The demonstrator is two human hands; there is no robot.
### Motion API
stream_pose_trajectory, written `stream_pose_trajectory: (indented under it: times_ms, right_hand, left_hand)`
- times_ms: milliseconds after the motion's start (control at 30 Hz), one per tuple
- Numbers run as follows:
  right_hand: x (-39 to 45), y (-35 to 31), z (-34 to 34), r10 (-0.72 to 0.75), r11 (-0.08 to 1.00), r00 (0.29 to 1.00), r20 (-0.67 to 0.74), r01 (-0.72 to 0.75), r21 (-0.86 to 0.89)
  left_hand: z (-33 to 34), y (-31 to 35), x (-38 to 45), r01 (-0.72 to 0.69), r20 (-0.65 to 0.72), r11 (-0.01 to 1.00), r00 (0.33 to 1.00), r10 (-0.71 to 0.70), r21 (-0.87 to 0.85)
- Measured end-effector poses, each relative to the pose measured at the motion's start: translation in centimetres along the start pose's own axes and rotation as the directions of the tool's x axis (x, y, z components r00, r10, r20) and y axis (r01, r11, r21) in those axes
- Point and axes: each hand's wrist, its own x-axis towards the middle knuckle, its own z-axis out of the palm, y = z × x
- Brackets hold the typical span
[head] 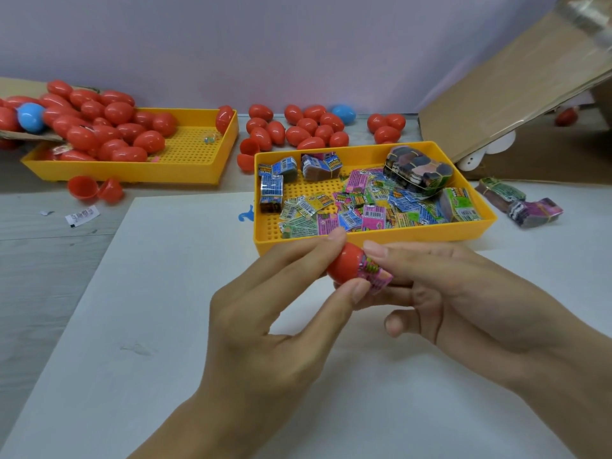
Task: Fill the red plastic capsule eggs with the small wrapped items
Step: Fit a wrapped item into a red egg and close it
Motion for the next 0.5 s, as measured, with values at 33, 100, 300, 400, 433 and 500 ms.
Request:
stream_pose_trajectory:
  times_ms: [33,100,300,400,433,500]
  right_hand:
    - [0.03,0.03,0.01,0.006,1.000,1.000,0.001,-0.007,0.008]
    - [0.06,-0.03,-0.07,0.019,1.000,1.000,0.005,-0.019,0.016]
    - [0.07,0.03,0.11,0.046,0.997,0.997,0.060,-0.049,0.058]
    - [0.16,0.25,0.37,0.027,0.997,0.999,0.035,-0.030,0.066]
    - [0.16,0.28,0.48,0.014,0.999,1.000,0.014,-0.015,0.052]
    - [0.05,0.24,0.59,-0.022,1.000,0.999,-0.031,0.022,-0.003]
  left_hand:
    - [-0.03,0.03,0.07,0.009,-0.006,1.000,1.000,-0.009,-0.012]
    - [0.06,0.05,0.18,0.030,0.001,0.999,1.000,-0.030,-0.026]
    - [-0.11,-0.06,0.29,0.149,0.043,0.966,0.989,-0.143,-0.210]
    - [-0.11,-0.05,0.32,0.252,0.079,0.907,0.968,-0.239,-0.338]
    - [-0.06,0.01,0.33,0.283,0.089,0.881,0.959,-0.270,-0.378]
    - [-0.01,0.09,0.34,0.310,0.098,0.843,0.949,-0.298,-0.439]
